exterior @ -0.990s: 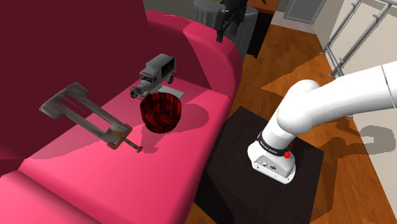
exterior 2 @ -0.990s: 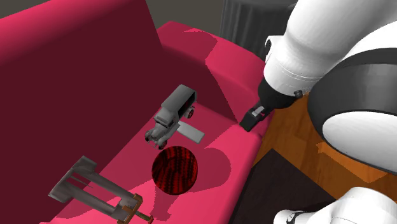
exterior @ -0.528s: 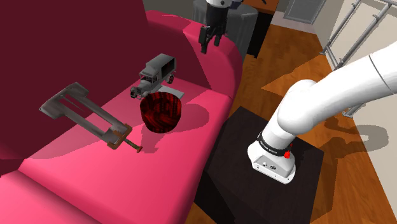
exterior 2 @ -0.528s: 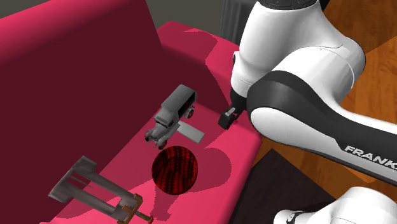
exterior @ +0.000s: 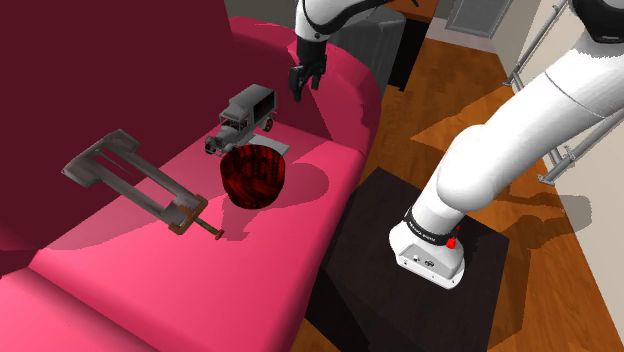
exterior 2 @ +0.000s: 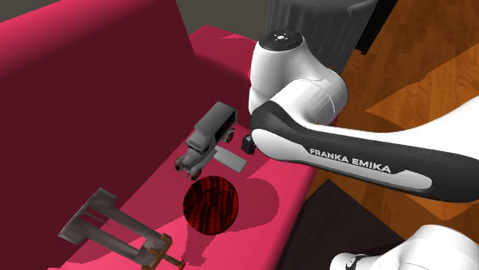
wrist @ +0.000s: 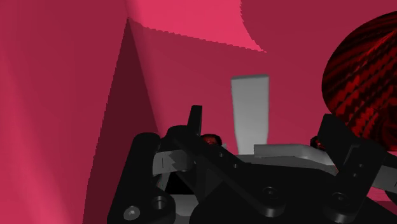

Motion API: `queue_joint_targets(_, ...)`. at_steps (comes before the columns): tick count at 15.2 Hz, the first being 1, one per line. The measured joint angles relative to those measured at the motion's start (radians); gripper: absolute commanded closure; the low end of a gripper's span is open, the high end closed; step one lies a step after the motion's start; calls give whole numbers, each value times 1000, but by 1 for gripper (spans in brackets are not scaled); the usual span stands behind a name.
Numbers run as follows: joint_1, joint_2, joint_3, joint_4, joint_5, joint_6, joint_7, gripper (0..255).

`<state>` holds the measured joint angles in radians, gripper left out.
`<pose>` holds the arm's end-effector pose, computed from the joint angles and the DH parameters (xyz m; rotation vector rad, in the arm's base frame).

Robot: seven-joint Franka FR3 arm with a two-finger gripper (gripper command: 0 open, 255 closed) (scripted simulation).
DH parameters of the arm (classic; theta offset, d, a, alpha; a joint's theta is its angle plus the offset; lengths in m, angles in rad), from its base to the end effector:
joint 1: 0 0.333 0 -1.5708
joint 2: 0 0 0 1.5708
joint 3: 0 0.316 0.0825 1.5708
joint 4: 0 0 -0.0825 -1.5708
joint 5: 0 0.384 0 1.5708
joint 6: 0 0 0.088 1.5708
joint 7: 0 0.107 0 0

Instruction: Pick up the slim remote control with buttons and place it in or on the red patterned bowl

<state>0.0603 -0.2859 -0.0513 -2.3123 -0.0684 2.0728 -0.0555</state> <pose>0.4642 -0.0002 0.4616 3.0899 0.1512 0.0700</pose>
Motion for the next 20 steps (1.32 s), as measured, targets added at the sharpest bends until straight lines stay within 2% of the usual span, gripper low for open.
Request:
queue_joint_targets(7,19,249,3,78,27,157,-48,0)
queue_joint_targets(16,22,586,20,281,63,271,-125,0)
queue_joint_targets(20,23,713,32,381,70,291,-144,0)
